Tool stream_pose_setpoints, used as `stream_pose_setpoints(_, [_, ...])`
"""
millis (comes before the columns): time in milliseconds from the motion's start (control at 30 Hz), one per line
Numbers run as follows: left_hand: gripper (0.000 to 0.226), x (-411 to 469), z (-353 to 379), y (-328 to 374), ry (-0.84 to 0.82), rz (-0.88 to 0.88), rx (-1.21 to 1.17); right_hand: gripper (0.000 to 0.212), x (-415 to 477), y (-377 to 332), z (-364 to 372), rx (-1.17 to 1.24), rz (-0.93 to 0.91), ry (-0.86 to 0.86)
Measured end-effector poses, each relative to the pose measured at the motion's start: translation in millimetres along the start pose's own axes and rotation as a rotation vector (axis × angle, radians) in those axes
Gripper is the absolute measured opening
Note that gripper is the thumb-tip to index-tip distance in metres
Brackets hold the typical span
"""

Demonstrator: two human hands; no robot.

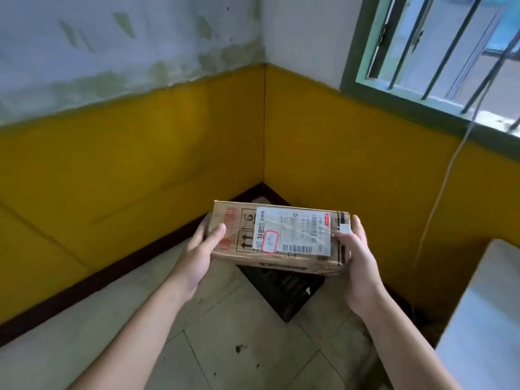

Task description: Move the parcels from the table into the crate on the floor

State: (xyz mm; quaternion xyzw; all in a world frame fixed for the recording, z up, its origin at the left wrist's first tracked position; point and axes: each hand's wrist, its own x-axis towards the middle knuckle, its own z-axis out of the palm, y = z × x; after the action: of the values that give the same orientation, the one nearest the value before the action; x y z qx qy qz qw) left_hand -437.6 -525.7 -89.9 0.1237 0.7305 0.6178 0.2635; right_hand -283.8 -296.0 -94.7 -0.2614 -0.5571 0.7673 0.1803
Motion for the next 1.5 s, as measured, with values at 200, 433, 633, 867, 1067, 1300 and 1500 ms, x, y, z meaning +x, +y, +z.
stream_pose_setpoints(200, [0.043, 76.3, -16.4, -13.3, -0.114, 0.085, 0.020, 0.056, 62.6, 17.6, 18.3, 0.057, 0.370, -0.033])
stream_pose_setpoints(433, [0.057, 234.3, -16.9, -16.7, -0.229, -0.222, 0.007, 0.055, 178.0, 74.9, 29.8, 0.055, 0.188, 0.250])
stream_pose_setpoints(633, [0.039, 337.7, -9.4, -36.1, -0.256, -0.265, 0.056, 0.060, 250.1, 84.8, 28.7, 0.113, 0.260, 0.230])
stream_pose_setpoints(867, [0.055, 431.9, -2.8, -69.4, -0.418, -0.316, 0.169, 0.094, 309.5, 119.3, 40.5, 0.163, 0.546, 0.464])
stream_pose_setpoints(1067, [0.066, 521.1, 10.3, -121.0, -0.578, -0.476, 0.381, 0.090, 357.4, 180.3, 66.9, 0.086, 0.566, 0.831])
stream_pose_setpoints(1300, [0.048, 580.3, 34.8, -220.6, -0.655, -0.572, 0.363, 0.051, 414.9, 264.8, 42.4, 0.121, 0.597, 0.847])
stream_pose_setpoints(1500, [0.052, 610.9, 69.6, -332.6, -0.411, -0.721, 0.272, 0.048, 452.0, 384.1, 5.4, 0.209, 0.653, 0.936])
